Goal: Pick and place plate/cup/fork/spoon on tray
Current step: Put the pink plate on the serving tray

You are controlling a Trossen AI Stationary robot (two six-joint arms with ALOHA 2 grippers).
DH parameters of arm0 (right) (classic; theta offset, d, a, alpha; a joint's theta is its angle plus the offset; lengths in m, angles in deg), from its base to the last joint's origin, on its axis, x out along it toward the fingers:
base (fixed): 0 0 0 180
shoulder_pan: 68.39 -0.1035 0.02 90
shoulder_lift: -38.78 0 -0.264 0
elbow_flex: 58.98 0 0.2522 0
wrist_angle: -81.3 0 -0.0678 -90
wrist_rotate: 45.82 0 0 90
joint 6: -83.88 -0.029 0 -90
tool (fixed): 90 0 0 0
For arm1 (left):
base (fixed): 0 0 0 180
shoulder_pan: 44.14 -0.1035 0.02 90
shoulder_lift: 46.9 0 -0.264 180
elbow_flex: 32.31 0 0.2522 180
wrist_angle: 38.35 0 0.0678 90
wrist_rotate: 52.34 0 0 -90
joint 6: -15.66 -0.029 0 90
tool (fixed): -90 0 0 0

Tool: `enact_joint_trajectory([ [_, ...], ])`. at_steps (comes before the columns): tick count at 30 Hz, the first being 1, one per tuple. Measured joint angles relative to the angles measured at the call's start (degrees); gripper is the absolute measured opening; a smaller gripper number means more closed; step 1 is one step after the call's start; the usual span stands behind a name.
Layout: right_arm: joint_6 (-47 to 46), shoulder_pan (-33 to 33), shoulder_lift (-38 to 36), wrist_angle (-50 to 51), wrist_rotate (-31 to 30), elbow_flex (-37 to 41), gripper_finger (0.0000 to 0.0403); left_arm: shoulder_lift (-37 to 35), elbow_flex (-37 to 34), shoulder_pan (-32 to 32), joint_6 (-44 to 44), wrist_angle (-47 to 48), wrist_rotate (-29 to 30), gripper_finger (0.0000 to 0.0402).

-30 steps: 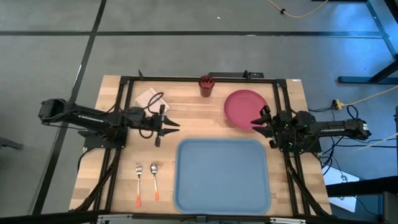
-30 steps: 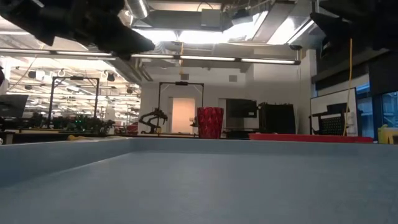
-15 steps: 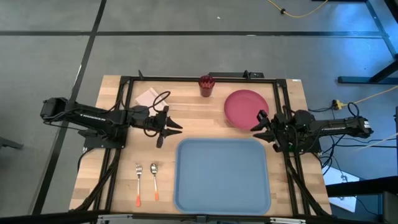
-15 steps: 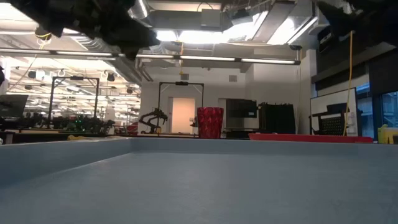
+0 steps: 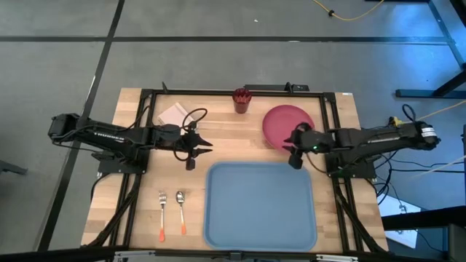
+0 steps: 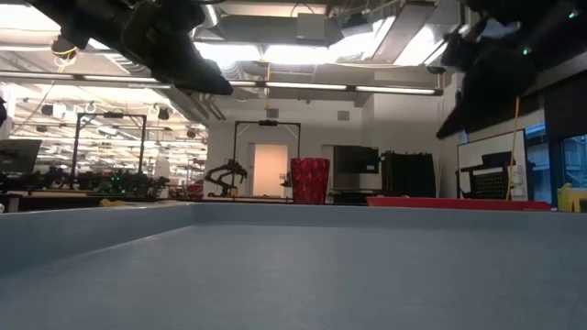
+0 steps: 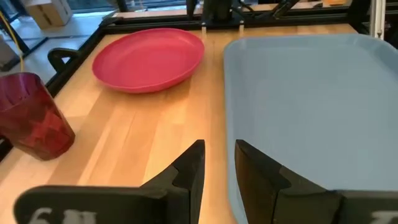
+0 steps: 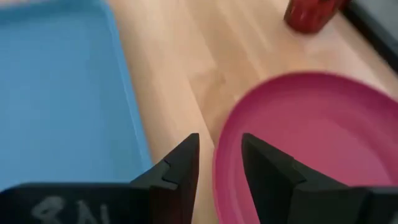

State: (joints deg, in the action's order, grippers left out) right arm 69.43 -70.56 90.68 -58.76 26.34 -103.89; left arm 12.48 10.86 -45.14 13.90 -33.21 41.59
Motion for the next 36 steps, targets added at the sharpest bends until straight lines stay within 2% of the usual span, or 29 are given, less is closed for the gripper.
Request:
enact_joint_trajectory([
  [4,3.0,0.1,5.0,1.8,0.2,0.0,0.0125,0.0,0.0,0.0,0.0,0.3,-0.1,0.0082],
  [9,5.9,0.1,9.7,3.1,3.7,0.0,0.0125,0.0,0.0,0.0,0.0,0.6,-0.1,0.0082],
  [26,5.5,2.7,19.3,2.8,1.9,0.0,0.0125,0.0,0.0,0.0,0.0,0.5,-0.1,0.0082],
  [36,1.4,4.4,24.0,1.8,1.9,0.0,0.0125,0.0,0.0,0.0,0.0,0.5,-0.1,0.0082],
])
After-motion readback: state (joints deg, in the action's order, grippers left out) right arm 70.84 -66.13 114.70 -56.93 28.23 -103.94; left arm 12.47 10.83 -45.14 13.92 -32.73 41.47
